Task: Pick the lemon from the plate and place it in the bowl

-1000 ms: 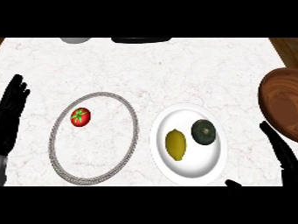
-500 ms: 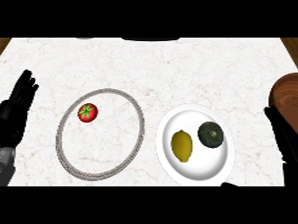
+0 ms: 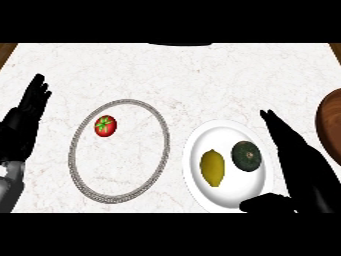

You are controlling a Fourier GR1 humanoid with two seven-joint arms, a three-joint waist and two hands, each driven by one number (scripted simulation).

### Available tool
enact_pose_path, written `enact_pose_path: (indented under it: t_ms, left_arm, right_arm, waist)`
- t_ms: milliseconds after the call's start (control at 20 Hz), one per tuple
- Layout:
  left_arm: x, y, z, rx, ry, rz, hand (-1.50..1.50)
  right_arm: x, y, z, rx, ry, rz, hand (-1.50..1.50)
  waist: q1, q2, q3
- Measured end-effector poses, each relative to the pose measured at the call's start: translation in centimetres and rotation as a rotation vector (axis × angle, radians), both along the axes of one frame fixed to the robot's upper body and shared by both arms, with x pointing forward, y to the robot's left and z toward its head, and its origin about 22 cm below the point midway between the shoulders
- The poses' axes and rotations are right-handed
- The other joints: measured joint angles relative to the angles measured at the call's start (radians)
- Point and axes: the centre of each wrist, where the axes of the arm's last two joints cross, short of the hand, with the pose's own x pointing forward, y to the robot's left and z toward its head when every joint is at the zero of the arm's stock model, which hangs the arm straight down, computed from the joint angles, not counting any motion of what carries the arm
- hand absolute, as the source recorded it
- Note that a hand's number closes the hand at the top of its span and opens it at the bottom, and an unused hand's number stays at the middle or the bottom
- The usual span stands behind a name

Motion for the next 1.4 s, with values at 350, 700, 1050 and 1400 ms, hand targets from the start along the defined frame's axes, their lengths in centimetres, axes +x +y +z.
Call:
enact_pose_path:
  t_ms: [350, 700, 1050, 1400]
  left_arm:
    - [0.2, 0.1, -0.1, -0.002, 0.001, 0.004, 0.00]
    - [0.0, 0.3, -0.3, -0.006, 0.006, 0.019, 0.00]
    - [-0.4, 0.0, -0.4, -0.008, 0.010, 0.017, 0.00]
    - [-1.0, 0.8, -0.2, -0.006, 0.012, 0.022, 0.00]
  right_arm:
    - [3.9, 1.6, -1.2, 0.011, 0.206, 0.070, -1.50]
    - [5.7, 2.9, -3.2, -0.015, 0.393, 0.120, -1.50]
    - [6.9, 4.8, -4.2, -0.140, 0.364, 0.133, -1.50]
    - [6.6, 5.6, -6.7, -0.186, 0.362, 0.134, -1.50]
  waist:
    - [-0.004, -0.003, 0.002]
    - [-0.016, -0.006, 0.002]
    - [-0.022, -0.009, 0.003]
    - [-0.028, -0.010, 0.004]
